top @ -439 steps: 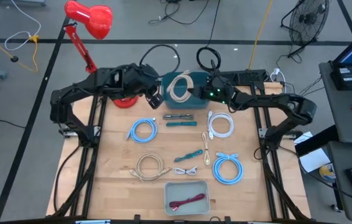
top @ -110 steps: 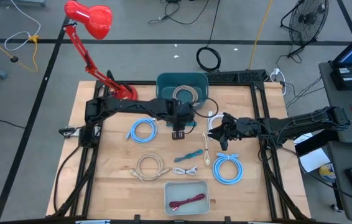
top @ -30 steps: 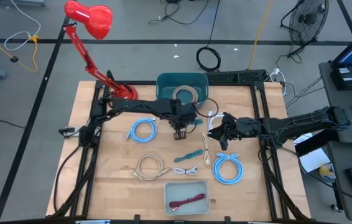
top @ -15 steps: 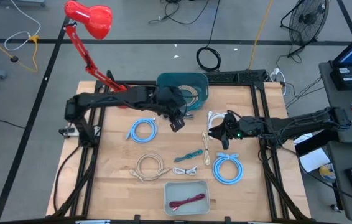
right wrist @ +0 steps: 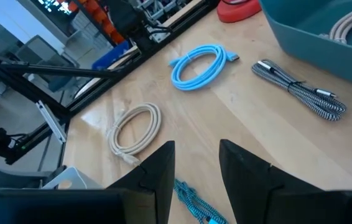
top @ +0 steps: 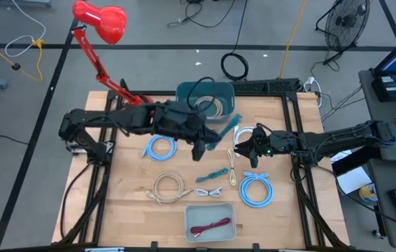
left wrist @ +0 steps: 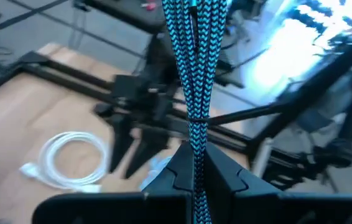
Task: Pick & Place USB Port
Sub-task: Put the top blue charger cable into the gray bin
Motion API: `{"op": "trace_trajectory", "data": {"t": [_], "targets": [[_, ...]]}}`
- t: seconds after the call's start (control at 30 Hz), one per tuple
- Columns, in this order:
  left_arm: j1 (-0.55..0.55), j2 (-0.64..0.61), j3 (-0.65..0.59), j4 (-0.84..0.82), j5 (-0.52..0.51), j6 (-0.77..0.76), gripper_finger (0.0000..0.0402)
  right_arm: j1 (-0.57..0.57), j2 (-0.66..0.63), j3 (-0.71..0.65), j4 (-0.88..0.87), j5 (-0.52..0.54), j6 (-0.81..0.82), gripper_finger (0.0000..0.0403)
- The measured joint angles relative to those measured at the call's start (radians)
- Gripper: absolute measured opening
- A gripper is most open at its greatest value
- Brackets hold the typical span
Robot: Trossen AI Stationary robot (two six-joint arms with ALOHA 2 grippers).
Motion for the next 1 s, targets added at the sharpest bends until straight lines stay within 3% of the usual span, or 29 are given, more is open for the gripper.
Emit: {"op": "trace_trajectory", "data": {"t": [0.27, 0.5, 0.83, 1.0], "targets": [[-0.103, -0.002, 0.000, 0.026, 0.008, 0.002, 0.0011, 0.000, -0.005, 0.000, 0.032, 0.002, 0.053, 0.0116], [-0.246, -0.004, 0.000, 0.012, 0.004, 0.029, 0.0010, 0.000, -0.005, 0.000, 0.192, 0.005, 0.054, 0.0116], [-0.483, 0.034, 0.000, -0.036, -0.201, -0.022, 0.0010, 0.000, -0.005, 0.000, 0.279, 0.056, 0.059, 0.0116], [-0.537, 0.112, 0.000, -0.041, -0.215, -0.064, 0.0010, 0.000, -0.005, 0.000, 0.280, 0.056, 0.073, 0.0116]]}}
